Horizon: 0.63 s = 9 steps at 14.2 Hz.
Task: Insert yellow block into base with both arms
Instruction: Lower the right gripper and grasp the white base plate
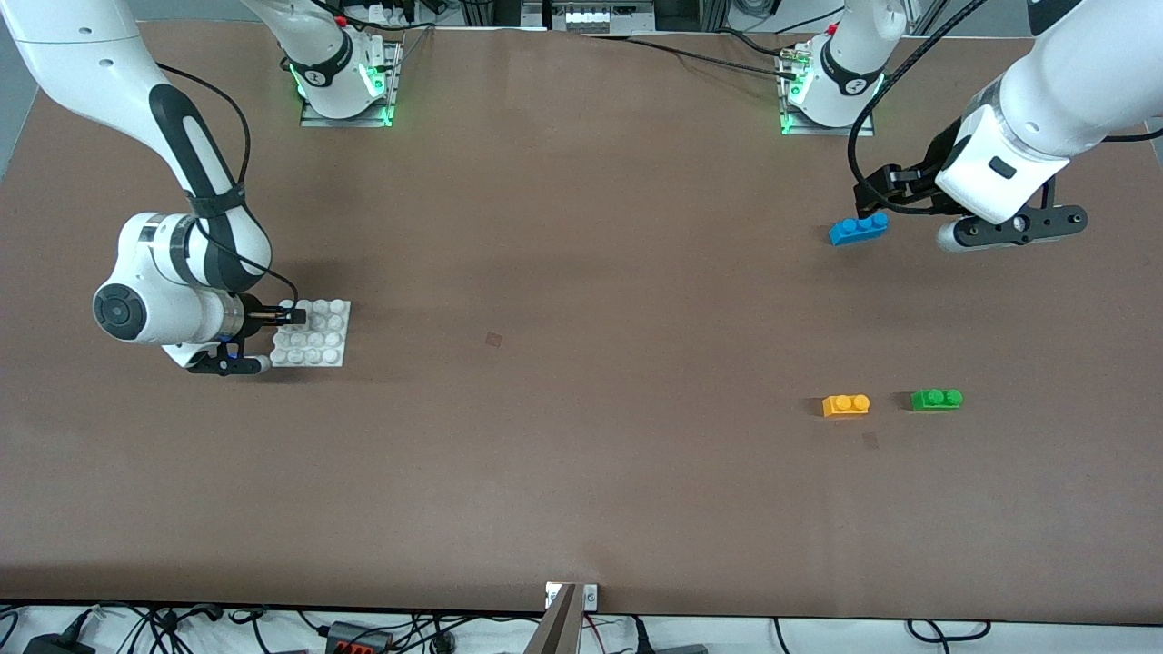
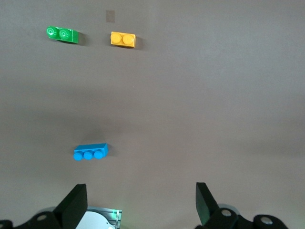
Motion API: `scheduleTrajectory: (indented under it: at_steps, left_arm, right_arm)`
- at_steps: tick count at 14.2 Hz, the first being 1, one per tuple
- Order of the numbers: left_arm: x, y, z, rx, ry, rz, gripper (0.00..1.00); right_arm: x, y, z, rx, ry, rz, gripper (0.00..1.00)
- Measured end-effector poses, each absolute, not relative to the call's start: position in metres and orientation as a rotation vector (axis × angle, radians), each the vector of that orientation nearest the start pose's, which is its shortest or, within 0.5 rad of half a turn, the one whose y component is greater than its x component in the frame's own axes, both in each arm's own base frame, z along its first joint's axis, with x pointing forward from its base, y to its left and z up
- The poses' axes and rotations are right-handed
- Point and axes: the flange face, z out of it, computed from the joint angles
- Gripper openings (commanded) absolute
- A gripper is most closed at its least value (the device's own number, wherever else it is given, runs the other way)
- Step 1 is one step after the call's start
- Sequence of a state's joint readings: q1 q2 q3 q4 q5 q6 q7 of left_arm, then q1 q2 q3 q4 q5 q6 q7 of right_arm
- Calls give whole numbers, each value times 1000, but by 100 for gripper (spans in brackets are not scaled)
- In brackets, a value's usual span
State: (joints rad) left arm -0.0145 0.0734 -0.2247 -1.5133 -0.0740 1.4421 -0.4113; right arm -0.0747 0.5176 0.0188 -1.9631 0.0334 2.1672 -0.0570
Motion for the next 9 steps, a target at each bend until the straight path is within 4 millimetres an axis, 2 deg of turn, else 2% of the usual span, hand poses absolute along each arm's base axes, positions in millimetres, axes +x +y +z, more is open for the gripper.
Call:
scheduleTrajectory:
  at_steps: [5,9]
  left_arm:
    - [546,-135,601,-3159,-272,262,100]
    - [546,-134,601,-3159,-275,263,100]
  right_arm:
    - [580,-32,185,-3033,63,462,70]
    - [588,-32,191,-3041,61,406,70]
